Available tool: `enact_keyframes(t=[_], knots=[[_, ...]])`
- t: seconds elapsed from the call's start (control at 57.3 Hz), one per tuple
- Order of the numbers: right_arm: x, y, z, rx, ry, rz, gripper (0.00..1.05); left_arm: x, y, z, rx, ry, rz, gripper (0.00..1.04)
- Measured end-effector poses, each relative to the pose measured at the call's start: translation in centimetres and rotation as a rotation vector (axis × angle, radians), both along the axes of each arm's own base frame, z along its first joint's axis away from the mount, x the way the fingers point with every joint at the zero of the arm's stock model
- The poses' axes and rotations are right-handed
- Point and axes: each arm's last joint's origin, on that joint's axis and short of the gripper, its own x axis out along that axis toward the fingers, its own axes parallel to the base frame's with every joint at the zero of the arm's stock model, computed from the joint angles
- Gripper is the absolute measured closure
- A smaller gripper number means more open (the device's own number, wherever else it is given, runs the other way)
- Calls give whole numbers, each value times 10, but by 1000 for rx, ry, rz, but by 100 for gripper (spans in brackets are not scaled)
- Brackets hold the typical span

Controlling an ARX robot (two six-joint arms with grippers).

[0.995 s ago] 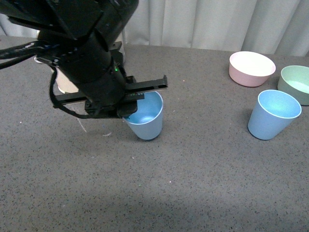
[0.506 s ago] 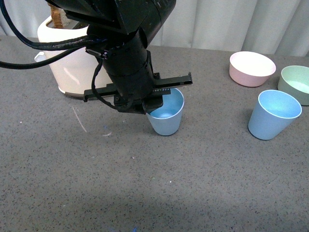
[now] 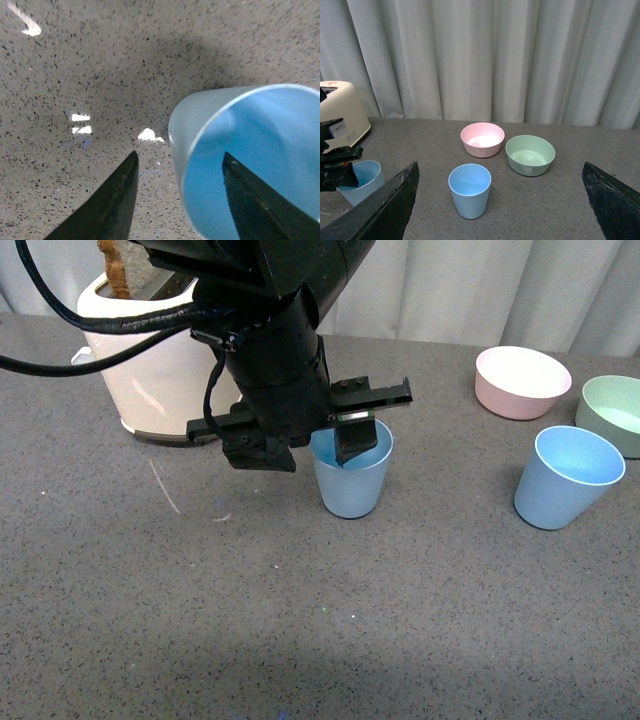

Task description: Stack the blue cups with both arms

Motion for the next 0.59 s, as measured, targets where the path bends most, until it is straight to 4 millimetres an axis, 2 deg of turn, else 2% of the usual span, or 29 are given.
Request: enact_keyframes(t=[0.192,0.297,0.332,0.366,0.401,0.471,0.558,0.593], knots=[[0,0,0,0,0,0,10,-5,1,32,-35,-108,-26,22],[0,0,0,0,0,0,10,-10,4,43,-39,-143,-30,5],[0,0,0,0,0,0,10,-10,4,41,-4,-212,-30,8],[0,0,0,0,0,0,10,-12,10,36,80,-400,-6,15],[0,0,0,0,0,1,10,-23,24,27,185,-585,10,24],[0,0,0,0,0,-1,10,-42,48,20,215,-792,36,36],[0,0,0,0,0,-1,10,-61,74,33,175,-1006,84,49],[0,0,0,0,0,0,10,-72,87,45,160,-1090,101,56]])
